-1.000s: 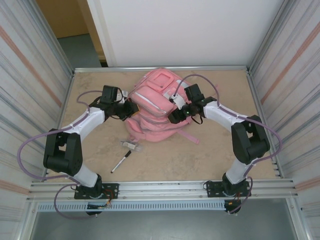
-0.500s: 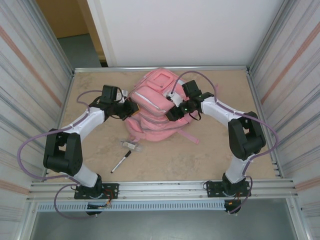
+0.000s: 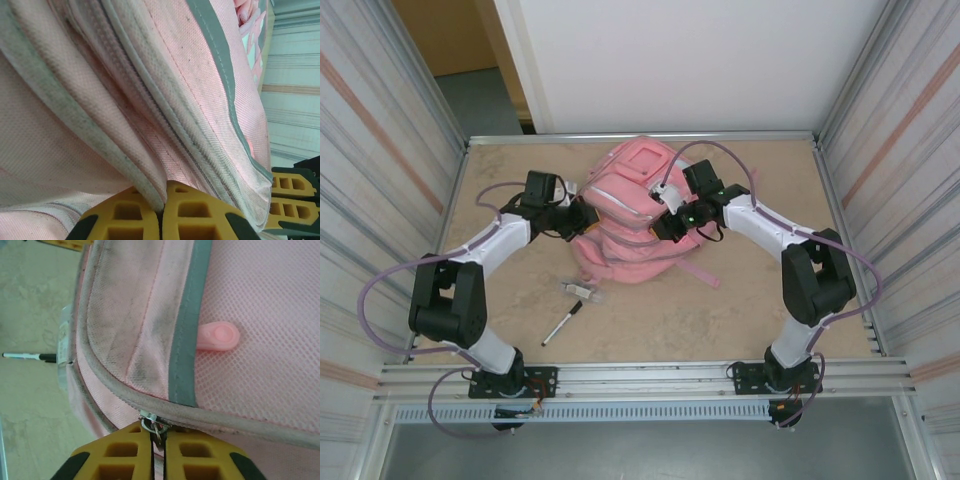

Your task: Pack books, pencil case, and school supplies into a backpack

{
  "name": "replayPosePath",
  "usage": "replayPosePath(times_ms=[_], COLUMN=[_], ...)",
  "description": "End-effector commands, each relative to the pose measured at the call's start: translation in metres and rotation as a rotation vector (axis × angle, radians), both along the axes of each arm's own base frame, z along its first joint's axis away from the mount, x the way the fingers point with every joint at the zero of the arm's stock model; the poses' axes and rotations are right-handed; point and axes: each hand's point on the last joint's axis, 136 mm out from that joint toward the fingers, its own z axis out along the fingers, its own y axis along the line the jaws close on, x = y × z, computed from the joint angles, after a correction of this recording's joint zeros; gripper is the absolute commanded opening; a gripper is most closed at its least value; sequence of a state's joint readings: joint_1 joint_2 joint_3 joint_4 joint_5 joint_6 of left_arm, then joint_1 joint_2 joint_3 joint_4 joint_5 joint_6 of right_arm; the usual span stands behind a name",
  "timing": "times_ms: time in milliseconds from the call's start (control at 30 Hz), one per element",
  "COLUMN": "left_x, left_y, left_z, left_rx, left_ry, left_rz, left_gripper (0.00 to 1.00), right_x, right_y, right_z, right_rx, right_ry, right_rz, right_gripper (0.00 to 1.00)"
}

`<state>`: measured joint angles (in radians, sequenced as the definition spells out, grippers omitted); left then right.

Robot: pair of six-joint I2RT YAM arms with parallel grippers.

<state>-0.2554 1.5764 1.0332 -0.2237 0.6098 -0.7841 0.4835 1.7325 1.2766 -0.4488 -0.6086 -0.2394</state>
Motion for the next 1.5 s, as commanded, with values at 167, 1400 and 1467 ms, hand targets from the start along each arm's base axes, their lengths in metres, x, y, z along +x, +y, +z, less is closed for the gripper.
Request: replayPosePath(times_ms=[167,1400,1467], left_x=[-0.003,-0.055,-0.057], left_y=[-0.019,-0.041,-0.041], left_z=[0.009,0.031,0.032], left_rx=[-0.089,0.179,0.224], left_ry=[-0.031,-0.373,-0.408], left_rz=[-0.046,-0.374,-0.414], left_gripper=[0.0,0.47,0.47], right_x=[-0.028,-0.016,-0.038], right_y=[0.033,-0.055,-0.04], right_z=[0.034,0.075,0.053], right_rx=[0.1,-0.049,-0.098], right_ry=[0.085,-0.493,-0.592], right_rz=[0.012,-0.089,0.177], right_gripper=[0.0,0.71,0.72])
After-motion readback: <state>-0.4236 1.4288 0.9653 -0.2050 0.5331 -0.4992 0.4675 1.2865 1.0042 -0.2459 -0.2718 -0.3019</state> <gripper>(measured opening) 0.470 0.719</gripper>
